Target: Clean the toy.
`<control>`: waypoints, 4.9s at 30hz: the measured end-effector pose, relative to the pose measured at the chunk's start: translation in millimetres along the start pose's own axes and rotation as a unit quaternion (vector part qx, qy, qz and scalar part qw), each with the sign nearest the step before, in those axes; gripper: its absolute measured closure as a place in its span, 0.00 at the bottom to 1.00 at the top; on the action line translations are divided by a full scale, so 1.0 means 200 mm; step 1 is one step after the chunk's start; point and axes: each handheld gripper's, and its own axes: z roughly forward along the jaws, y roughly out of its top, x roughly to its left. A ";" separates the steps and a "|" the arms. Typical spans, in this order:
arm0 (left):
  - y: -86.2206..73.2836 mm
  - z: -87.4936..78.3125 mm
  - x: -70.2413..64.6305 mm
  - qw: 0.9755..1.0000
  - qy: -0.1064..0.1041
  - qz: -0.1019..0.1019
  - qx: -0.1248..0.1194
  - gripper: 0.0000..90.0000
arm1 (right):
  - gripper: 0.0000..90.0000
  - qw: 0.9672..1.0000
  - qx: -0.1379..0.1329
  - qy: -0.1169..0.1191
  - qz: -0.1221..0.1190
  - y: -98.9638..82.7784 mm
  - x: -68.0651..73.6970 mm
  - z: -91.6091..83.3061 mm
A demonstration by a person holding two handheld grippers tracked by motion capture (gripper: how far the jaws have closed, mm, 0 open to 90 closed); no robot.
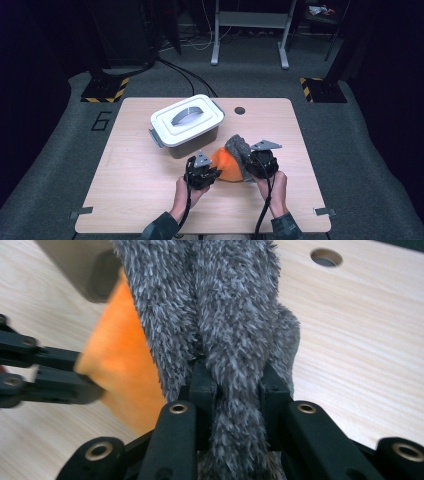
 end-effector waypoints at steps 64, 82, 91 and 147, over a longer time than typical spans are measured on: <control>0.00 0.00 0.02 1.000 -0.003 0.007 0.002 0.90 | 0.83 0.995 0.074 -0.016 0.068 -0.20 -0.21 0.22; -0.01 -0.01 0.03 1.000 -0.004 0.000 -0.003 0.90 | 0.83 0.997 0.017 -0.032 0.064 -0.12 -0.23 0.01; -0.02 -0.01 0.03 1.000 -0.002 0.001 -0.004 0.89 | 0.83 1.000 0.006 0.015 0.015 -0.01 -0.06 -0.02; 0.01 -0.02 0.01 1.000 0.004 -0.025 0.004 0.91 | 0.83 1.000 -0.014 -0.001 0.017 0.03 -0.07 -0.07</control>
